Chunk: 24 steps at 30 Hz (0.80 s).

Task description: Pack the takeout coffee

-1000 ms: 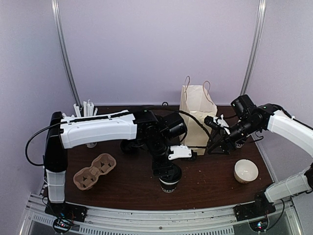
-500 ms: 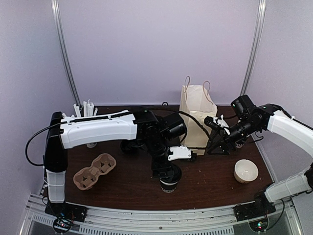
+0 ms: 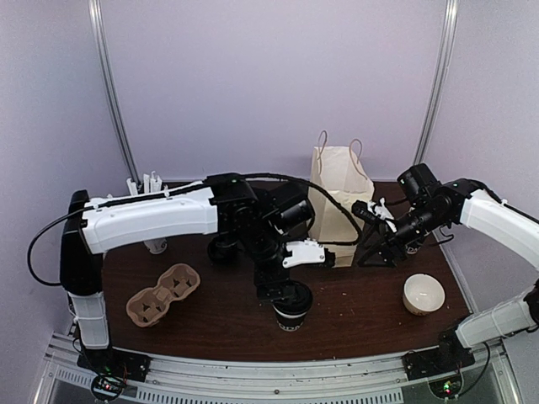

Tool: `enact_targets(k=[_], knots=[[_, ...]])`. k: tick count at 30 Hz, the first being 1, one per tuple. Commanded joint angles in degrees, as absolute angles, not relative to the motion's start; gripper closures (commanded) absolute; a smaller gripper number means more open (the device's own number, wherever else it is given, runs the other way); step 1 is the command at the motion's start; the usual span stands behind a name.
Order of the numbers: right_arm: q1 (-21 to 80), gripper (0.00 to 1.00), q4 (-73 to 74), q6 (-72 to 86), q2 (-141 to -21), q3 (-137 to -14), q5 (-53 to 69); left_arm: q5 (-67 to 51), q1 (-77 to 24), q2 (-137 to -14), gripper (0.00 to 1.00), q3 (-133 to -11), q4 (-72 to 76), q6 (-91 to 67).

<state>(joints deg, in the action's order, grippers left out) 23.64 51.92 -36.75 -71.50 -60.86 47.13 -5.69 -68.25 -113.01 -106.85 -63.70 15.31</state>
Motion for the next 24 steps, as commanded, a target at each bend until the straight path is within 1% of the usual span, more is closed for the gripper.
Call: enact_targets(k=[1, 5, 7, 9, 12, 14, 18, 24], knots=[[24.09, 0.38, 53.69, -37.27, -72.3, -62.44, 49.17, -3.81, -68.22, -106.66, 0.08, -104.45, -59.04, 13.63], [27.17, 0.39, 56.97, -37.5, -72.68, -65.98, 46.63, -5.83, -65.08, -104.94, 0.09, -102.77, -55.93, 8.31], [29.44, 0.41, 59.37, -38.06, -73.49, -68.75, 45.62, -10.68, -62.1, -103.65, 0.12, -100.0, -51.56, 5.05], [32.92, 0.45, 61.89, -39.56, -74.46, -71.33, 43.7, -17.63, -58.61, -102.95, 0.16, -97.77, -46.89, 0.85], [40.9, 0.5, 64.14, -41.81, -75.63, -73.73, 37.14, -26.41, -54.52, -103.09, 0.22, -93.88, -39.27, -5.53], [45.94, 0.55, 64.53, -42.62, -76.55, -74.7, 33.19, -30.58, -53.29, -103.45, 0.23, -91.98, -34.82, -7.82], [52.49, 0.61, 65.22, -43.5, -79.51, -77.66, 28.95, -35.32, -53.17, -105.21, 0.22, -89.86, -30.45, -11.24], [60.11, 0.67, 63.79, -44.13, -84.89, -80.38, 20.65, -36.22, -53.51, -105.15, 0.22, -84.53, -26.97, -12.78]])
